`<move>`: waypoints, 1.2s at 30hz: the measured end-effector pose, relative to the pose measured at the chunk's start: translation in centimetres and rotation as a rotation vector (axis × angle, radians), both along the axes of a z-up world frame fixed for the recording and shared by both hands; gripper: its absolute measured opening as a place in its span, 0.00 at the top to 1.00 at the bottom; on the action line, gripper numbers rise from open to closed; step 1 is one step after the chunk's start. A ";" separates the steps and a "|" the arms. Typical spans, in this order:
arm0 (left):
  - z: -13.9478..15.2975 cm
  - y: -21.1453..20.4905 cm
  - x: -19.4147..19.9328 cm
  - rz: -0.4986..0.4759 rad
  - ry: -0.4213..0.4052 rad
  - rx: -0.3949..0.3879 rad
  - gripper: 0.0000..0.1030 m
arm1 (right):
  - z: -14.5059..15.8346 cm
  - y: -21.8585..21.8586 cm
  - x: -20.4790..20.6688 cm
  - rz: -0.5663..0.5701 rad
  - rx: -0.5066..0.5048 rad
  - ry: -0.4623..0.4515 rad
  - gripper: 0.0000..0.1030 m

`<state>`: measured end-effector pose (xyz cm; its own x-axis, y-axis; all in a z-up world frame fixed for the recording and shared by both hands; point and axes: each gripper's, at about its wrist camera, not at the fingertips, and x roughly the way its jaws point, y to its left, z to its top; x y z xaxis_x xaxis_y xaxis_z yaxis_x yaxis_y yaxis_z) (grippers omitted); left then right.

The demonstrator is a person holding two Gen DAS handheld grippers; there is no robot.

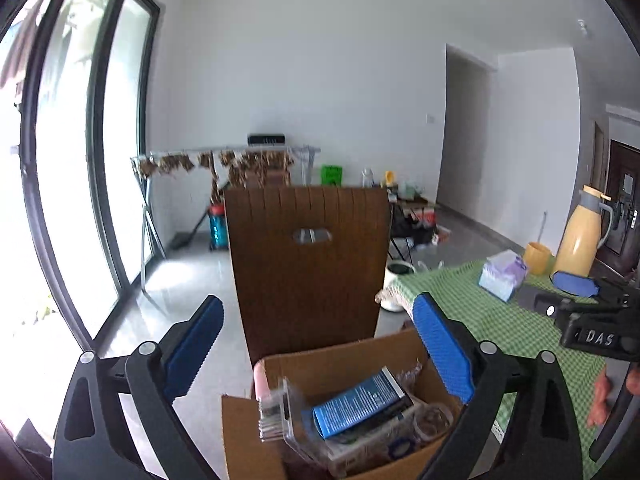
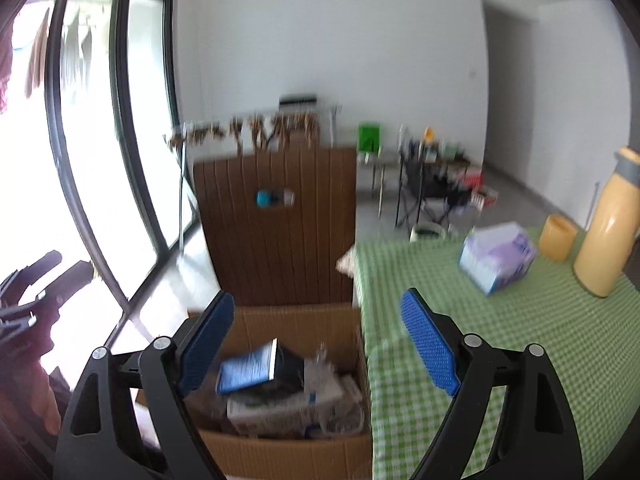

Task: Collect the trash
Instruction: 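Move both open tools back over the table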

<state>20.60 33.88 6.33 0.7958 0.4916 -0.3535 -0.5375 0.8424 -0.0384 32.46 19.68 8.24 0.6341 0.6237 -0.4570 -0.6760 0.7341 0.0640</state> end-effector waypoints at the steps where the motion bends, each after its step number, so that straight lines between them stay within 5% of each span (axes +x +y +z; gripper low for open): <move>1: 0.2 -0.3 -0.4 0.005 -0.011 0.008 0.07 | 0.3 -0.4 -0.5 -0.018 0.031 -0.053 0.16; 6: 0.4 -0.5 -1.2 0.032 -0.056 0.027 0.07 | 0.4 -1.1 -2.1 -0.085 0.018 -0.206 0.15; 19: 0.7 -3.2 1.1 -0.048 -0.087 0.030 0.07 | 0.0 -6.2 -1.1 -0.227 0.021 -0.167 0.15; 36: -0.1 -20.6 13.6 -0.452 -0.077 0.013 0.07 | -2.4 -33.4 -1.5 -0.794 -0.025 -0.075 0.15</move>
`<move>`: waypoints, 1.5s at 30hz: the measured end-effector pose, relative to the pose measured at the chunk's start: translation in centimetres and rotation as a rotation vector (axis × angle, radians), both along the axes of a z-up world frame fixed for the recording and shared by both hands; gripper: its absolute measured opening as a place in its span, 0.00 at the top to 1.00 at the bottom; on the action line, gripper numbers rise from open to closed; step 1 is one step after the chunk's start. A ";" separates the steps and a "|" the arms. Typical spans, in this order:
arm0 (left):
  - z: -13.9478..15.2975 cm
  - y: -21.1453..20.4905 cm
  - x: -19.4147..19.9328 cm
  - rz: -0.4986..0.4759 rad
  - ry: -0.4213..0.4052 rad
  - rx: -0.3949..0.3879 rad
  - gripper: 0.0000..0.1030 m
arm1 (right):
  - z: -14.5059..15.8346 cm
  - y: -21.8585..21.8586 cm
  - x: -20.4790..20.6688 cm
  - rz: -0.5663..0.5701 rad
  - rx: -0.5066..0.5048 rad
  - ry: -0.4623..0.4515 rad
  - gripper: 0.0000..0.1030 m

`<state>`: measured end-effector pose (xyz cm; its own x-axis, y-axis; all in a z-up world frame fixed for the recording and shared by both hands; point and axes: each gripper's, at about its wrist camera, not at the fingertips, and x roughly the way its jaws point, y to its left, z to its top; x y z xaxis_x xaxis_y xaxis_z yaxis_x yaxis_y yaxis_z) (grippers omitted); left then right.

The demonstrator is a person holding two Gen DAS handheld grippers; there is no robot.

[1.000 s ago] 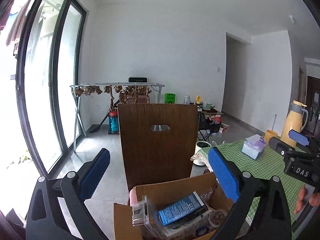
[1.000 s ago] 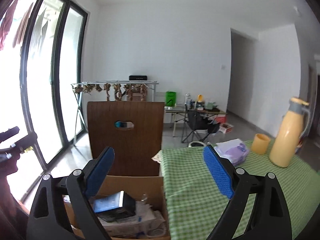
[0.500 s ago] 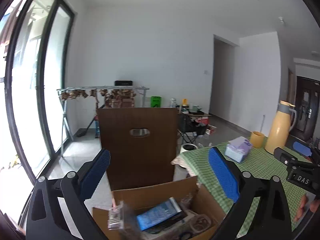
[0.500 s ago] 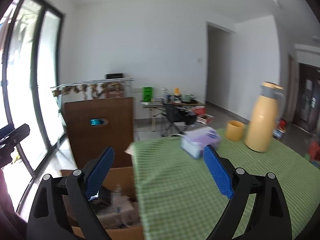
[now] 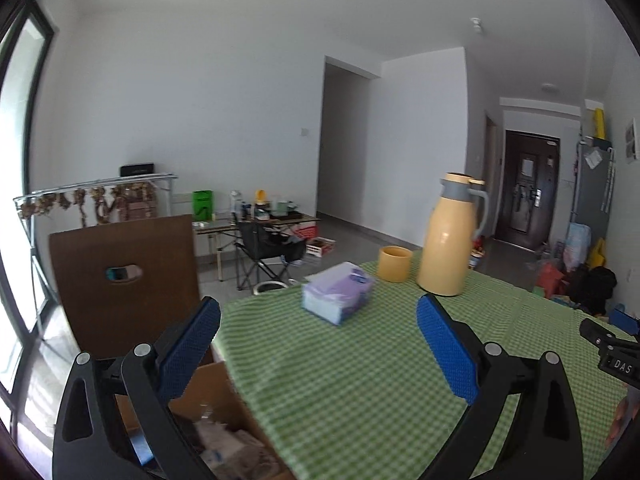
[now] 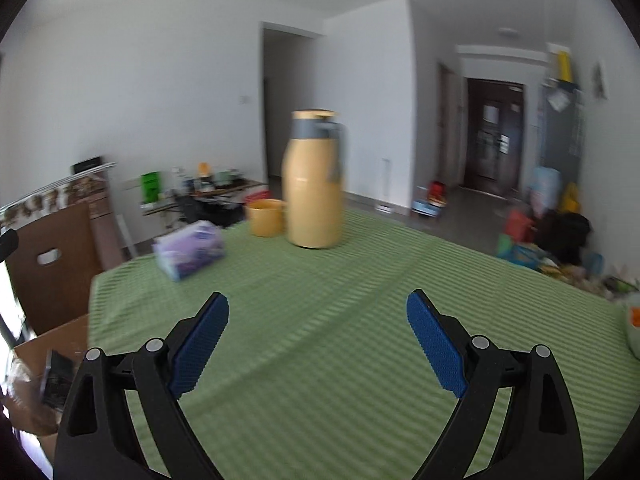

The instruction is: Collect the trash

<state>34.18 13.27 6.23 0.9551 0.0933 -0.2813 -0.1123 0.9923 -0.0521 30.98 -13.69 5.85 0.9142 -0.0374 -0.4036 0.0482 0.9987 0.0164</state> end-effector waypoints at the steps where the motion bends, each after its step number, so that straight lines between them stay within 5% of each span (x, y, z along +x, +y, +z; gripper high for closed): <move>1: -0.3 -1.3 0.8 -0.023 0.007 0.004 0.07 | -0.2 -1.2 -0.2 -0.019 0.001 0.004 0.15; 11: -1.8 -9.4 4.2 -0.116 0.018 0.041 0.07 | -1.7 -10.3 -1.0 -0.146 -0.002 0.048 0.15; 25: -1.6 -14.0 2.7 -0.148 0.012 0.039 0.07 | -1.5 -12.7 -3.1 -0.180 -0.015 0.037 0.15; 33: -1.4 -13.7 -2.7 -0.138 0.018 0.027 0.07 | -0.5 -10.1 -6.8 -0.156 -0.101 0.017 0.15; 45: -0.7 -12.3 -17.6 -0.082 -0.005 0.061 0.07 | -0.2 -5.0 -17.4 -0.035 -0.116 -0.007 0.15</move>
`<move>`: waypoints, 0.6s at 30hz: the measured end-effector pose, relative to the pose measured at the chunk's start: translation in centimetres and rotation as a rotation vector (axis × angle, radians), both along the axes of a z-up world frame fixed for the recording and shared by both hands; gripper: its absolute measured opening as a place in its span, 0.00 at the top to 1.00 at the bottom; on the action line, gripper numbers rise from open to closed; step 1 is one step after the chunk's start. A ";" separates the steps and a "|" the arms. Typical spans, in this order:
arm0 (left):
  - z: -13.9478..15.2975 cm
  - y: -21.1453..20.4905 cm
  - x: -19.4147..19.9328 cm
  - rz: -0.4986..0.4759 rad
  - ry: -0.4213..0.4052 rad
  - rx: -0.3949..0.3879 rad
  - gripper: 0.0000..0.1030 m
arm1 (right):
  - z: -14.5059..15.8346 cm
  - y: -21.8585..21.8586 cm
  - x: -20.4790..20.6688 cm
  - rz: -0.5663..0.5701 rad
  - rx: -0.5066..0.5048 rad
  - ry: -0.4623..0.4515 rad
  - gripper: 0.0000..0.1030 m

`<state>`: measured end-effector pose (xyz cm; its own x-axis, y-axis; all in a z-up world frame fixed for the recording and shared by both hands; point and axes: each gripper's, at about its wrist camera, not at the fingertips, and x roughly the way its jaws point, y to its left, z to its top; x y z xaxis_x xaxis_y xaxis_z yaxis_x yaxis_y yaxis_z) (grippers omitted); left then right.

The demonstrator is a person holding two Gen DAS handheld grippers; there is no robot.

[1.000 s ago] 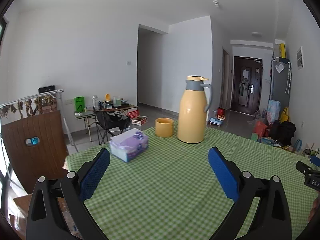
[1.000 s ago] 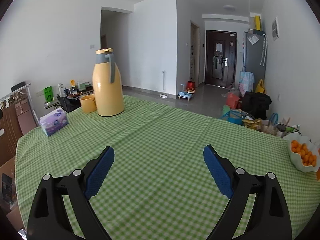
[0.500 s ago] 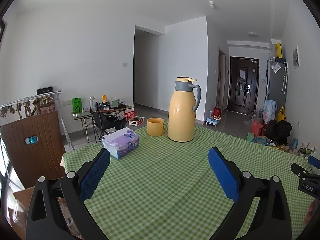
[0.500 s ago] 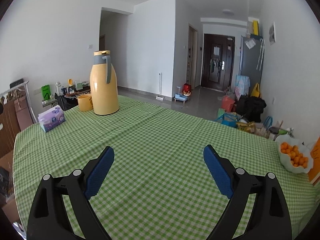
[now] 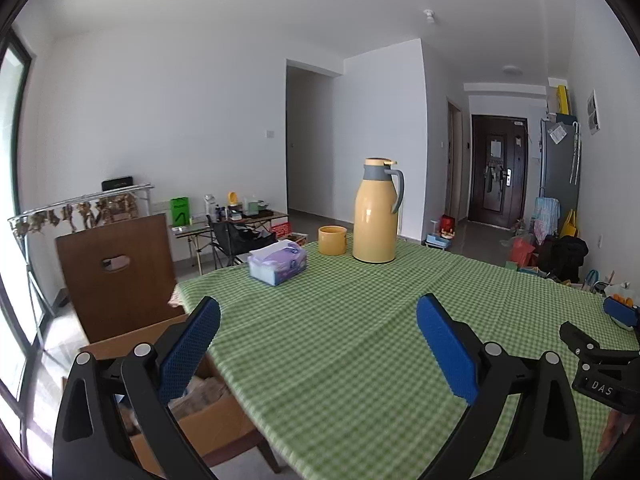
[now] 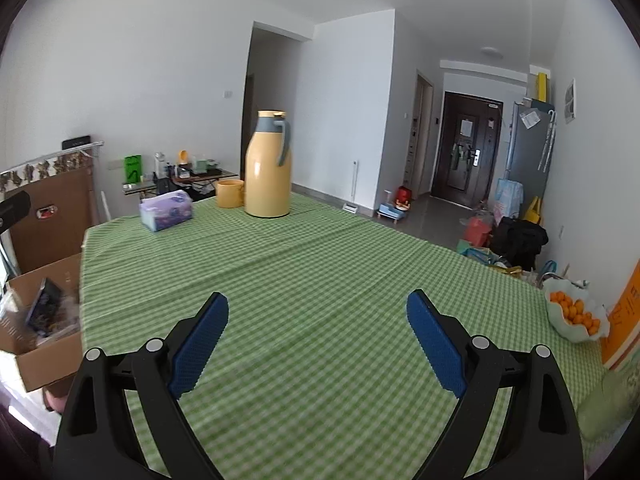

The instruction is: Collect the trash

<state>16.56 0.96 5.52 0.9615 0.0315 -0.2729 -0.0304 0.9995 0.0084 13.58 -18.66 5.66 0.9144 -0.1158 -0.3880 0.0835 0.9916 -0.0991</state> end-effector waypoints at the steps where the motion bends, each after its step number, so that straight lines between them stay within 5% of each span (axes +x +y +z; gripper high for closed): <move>1: -0.1 0.2 -1.4 0.005 0.000 -0.001 0.07 | -0.1 0.2 -0.9 0.004 -0.002 -0.001 0.15; 18: -3.9 2.7 -17.2 0.052 0.014 0.017 0.07 | -1.9 2.9 -15.1 0.086 0.027 -0.010 0.10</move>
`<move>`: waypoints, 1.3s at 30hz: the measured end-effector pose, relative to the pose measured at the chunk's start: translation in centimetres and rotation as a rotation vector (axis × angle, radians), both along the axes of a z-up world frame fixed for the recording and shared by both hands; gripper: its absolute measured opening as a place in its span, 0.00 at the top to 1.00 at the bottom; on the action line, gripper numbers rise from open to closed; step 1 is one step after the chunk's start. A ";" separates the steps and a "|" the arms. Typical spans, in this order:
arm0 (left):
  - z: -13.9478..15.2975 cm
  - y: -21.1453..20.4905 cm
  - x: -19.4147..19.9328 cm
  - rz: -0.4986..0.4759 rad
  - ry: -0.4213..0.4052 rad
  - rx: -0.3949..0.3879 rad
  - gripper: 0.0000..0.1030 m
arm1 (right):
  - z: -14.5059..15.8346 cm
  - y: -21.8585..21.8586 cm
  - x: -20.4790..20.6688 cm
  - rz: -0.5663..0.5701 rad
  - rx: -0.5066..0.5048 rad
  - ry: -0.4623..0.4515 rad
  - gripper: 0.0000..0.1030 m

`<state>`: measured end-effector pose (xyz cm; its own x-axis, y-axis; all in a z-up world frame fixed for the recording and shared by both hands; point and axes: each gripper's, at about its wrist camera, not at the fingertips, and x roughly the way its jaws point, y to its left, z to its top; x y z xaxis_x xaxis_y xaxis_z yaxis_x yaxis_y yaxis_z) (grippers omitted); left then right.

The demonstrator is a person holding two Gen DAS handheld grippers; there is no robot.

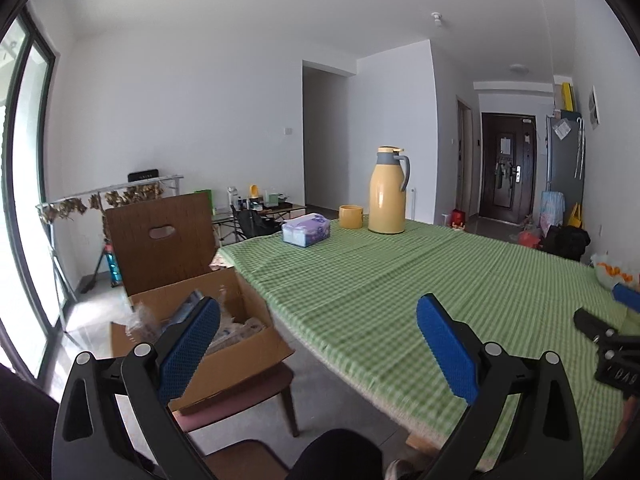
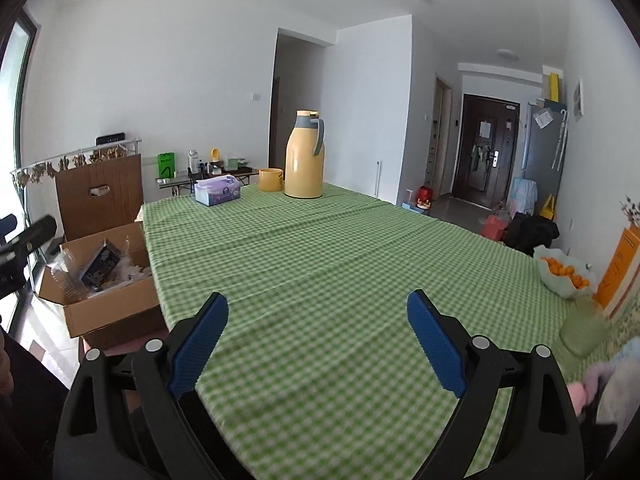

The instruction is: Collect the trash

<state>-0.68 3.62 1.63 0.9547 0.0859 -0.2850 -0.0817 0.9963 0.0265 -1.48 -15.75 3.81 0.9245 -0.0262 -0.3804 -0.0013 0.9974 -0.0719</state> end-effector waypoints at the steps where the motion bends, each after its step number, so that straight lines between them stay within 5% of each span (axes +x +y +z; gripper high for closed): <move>1: -0.3 0.4 -0.8 0.012 0.001 -0.008 0.07 | 0.0 0.2 -0.6 0.007 0.000 -0.005 0.10; 39: 0.2 1.9 -2.3 0.024 -0.016 -0.051 0.07 | -0.1 1.3 -3.6 0.003 -0.029 -0.075 0.10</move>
<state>-2.98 5.50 1.80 0.9570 0.0949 -0.2742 -0.1060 0.9940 -0.0259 -5.04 -14.43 3.70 0.9504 -0.0338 -0.3092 0.0025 0.9949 -0.1008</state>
